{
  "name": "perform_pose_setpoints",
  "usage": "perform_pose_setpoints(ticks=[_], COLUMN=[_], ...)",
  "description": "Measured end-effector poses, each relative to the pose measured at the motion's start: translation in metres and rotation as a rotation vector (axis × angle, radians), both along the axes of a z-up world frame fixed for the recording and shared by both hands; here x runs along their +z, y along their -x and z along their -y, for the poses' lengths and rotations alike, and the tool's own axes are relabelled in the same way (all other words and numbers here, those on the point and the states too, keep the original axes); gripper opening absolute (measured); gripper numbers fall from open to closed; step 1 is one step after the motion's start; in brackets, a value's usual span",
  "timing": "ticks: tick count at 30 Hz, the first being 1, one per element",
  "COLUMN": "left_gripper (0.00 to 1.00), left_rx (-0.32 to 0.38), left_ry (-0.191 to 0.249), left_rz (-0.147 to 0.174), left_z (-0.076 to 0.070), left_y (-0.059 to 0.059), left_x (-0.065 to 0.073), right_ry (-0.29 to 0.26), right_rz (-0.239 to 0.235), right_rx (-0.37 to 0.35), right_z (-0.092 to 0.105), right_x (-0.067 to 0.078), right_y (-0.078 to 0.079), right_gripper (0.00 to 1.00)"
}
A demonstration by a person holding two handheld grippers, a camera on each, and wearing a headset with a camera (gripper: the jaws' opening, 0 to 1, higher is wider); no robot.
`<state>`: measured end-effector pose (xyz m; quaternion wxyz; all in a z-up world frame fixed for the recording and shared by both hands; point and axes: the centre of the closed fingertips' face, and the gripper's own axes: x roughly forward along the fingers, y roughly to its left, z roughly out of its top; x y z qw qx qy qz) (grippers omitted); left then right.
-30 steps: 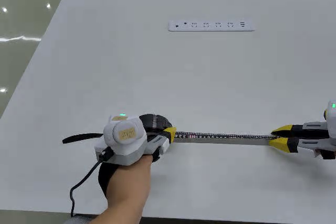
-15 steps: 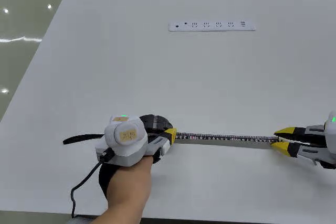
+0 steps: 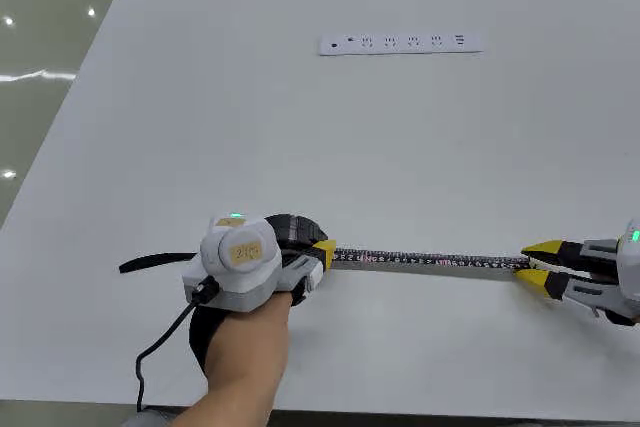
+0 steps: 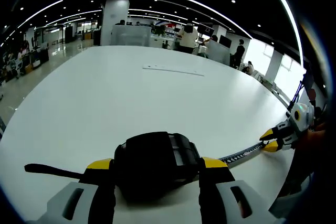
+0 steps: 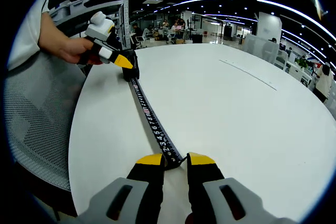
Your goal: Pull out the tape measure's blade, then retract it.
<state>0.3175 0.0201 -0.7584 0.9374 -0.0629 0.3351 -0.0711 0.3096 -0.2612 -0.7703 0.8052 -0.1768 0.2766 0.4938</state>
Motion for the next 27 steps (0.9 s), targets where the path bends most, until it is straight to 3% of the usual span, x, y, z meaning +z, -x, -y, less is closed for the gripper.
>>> perform_pose_setpoints(ticks=[7, 12, 14, 16, 17, 18, 20, 27], left_gripper=[0.61, 0.61, 0.61, 0.61, 0.61, 0.61, 0.61, 0.61], left_rx=[-0.003, -0.006, -0.006, -0.007, -0.007, -0.007, -0.008, -0.006], left_ry=[-0.004, -0.005, -0.005, -0.006, -0.007, -0.006, -0.006, -0.007], left_rz=[0.0, 0.0, 0.0, -0.001, -0.001, -0.001, -0.001, -0.001], left_z=[0.0, 0.0, 0.0, 0.0, 0.0, 0.0, 0.0, 0.0], left_y=[0.0, 0.0, 0.0, 0.0, 0.0, 0.0, 0.001, 0.0], left_x=[0.0, 0.0, 0.0, 0.0, 0.0, 0.0, 0.0, 0.0], right_ry=[-0.04, -0.047, -0.07, -0.034, -0.087, -0.063, -0.057, -0.075], right_rz=[-0.066, -0.078, -0.11, -0.145, -0.11, -0.129, -0.116, -0.108], right_rx=[0.035, 0.05, 0.042, 0.071, 0.076, 0.059, 0.062, 0.051], right_z=[0.001, 0.0, 0.0, 0.002, -0.006, 0.001, -0.001, 0.001], right_x=[-0.001, -0.001, -0.002, -0.01, -0.002, -0.004, -0.004, -0.003], right_y=[0.001, 0.002, 0.002, 0.01, 0.009, 0.008, 0.009, 0.011], right_gripper=[0.13, 0.14, 0.14, 0.12, 0.12, 0.11, 0.11, 0.1])
